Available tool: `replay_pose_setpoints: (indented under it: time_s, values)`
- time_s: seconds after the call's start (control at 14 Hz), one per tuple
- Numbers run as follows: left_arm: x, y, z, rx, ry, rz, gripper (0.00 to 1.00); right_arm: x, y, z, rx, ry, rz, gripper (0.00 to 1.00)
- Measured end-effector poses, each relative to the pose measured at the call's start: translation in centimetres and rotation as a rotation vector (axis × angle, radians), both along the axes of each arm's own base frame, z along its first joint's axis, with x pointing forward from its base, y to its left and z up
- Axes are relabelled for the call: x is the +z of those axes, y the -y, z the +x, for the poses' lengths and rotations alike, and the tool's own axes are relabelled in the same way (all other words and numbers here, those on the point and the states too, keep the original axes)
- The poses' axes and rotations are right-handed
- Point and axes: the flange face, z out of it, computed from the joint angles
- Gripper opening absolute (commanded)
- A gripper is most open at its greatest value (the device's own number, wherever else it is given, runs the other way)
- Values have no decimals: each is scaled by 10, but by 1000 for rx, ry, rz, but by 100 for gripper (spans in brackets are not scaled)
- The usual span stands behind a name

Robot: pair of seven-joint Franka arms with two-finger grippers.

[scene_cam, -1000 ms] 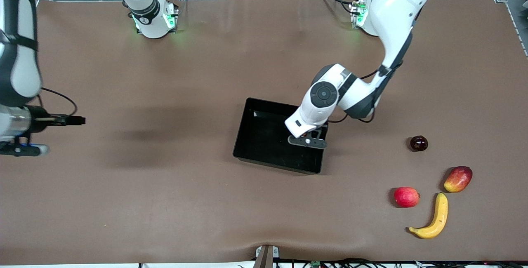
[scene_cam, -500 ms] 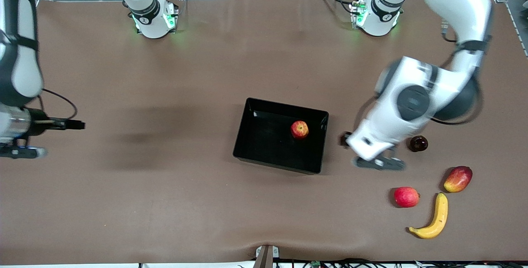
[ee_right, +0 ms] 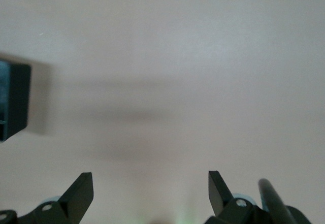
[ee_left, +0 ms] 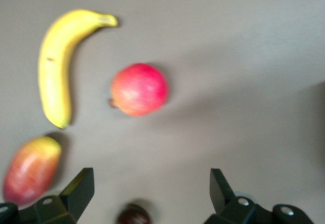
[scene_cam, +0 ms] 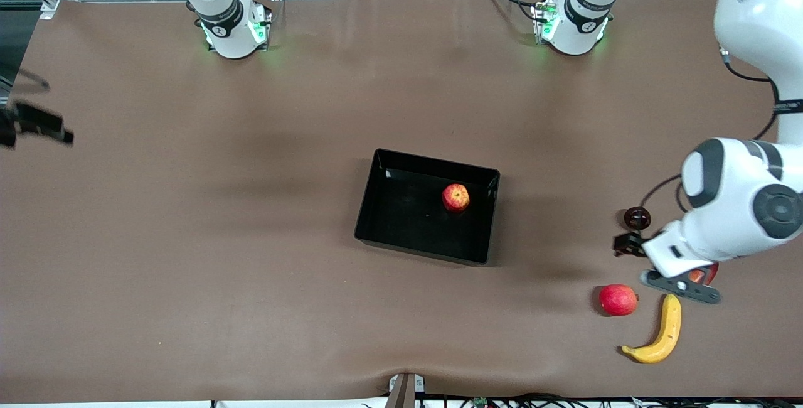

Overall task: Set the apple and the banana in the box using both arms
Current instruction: 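Move the left gripper to the banana while the right gripper retracts, then lower the left gripper onto the yellow banana and close it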

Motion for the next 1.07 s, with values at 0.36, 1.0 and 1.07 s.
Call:
replay_pose_setpoints:
  time_s: [0.36, 1.0, 1.07]
  values:
    - [-63, -80, 16, -43, 131, -10, 100, -7, 6, -45, -17, -10, 7, 100]
    - [-155, -111, 24, -25, 324, -34, 100, -18, 2, -51, -12, -15, 9, 100]
    - [-158, -112, 25, -24, 343, -32, 100, -18, 2, -51, -11, -15, 5, 100]
